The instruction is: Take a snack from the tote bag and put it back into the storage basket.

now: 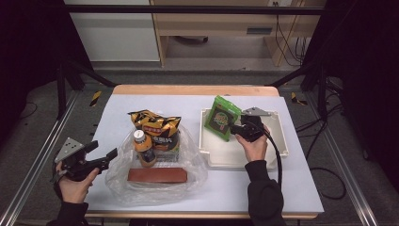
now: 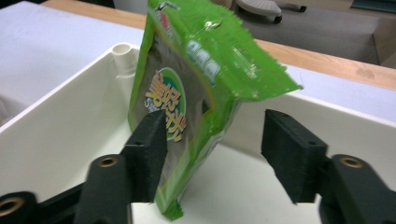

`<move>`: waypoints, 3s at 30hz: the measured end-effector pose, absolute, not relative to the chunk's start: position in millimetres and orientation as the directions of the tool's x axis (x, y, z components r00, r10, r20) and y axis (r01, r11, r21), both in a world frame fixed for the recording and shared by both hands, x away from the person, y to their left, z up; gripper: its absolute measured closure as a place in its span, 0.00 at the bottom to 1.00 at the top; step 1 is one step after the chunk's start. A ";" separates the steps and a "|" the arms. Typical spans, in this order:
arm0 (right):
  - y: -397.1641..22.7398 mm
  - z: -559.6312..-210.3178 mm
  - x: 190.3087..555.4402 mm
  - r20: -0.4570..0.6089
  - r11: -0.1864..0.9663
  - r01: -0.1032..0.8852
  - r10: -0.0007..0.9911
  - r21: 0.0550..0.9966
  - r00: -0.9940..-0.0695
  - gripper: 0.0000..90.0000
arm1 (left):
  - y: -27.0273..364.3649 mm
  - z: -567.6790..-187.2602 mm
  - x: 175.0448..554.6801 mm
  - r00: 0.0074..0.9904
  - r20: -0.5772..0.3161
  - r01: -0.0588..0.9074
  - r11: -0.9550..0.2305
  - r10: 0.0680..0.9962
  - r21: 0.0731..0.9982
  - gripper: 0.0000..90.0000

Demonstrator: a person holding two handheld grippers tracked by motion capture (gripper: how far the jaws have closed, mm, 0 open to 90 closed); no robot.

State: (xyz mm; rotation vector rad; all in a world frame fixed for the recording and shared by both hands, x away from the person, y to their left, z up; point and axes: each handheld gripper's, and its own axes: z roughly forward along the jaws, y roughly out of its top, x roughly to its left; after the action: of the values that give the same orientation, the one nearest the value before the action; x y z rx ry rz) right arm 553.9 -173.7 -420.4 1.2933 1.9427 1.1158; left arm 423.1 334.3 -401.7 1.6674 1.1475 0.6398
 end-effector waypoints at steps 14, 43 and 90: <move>-178.5 -432.9 564.6 0.039 0.140 0.435 0.926 0.889 -0.377 0.87 | 334.8 -399.8 422.1 0.423 -0.107 0.385 -0.071 0.900 0.920 0.17; -168.6 -450.0 576.5 0.006 0.157 0.412 0.930 0.897 -0.367 0.89 | 334.5 -400.2 422.4 0.432 -0.109 0.383 -0.073 0.895 0.921 0.17; -140.2 -392.1 458.5 0.050 0.165 0.304 0.806 0.938 -0.590 0.45 | 301.6 -371.8 401.9 0.505 -0.064 0.294 -0.102 0.861 0.950 0.19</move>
State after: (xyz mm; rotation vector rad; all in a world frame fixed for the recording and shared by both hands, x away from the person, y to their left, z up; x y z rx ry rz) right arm 458.5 -140.2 -392.1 1.0477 1.9804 1.4241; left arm 401.9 301.6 -371.8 1.6541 0.9992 0.6468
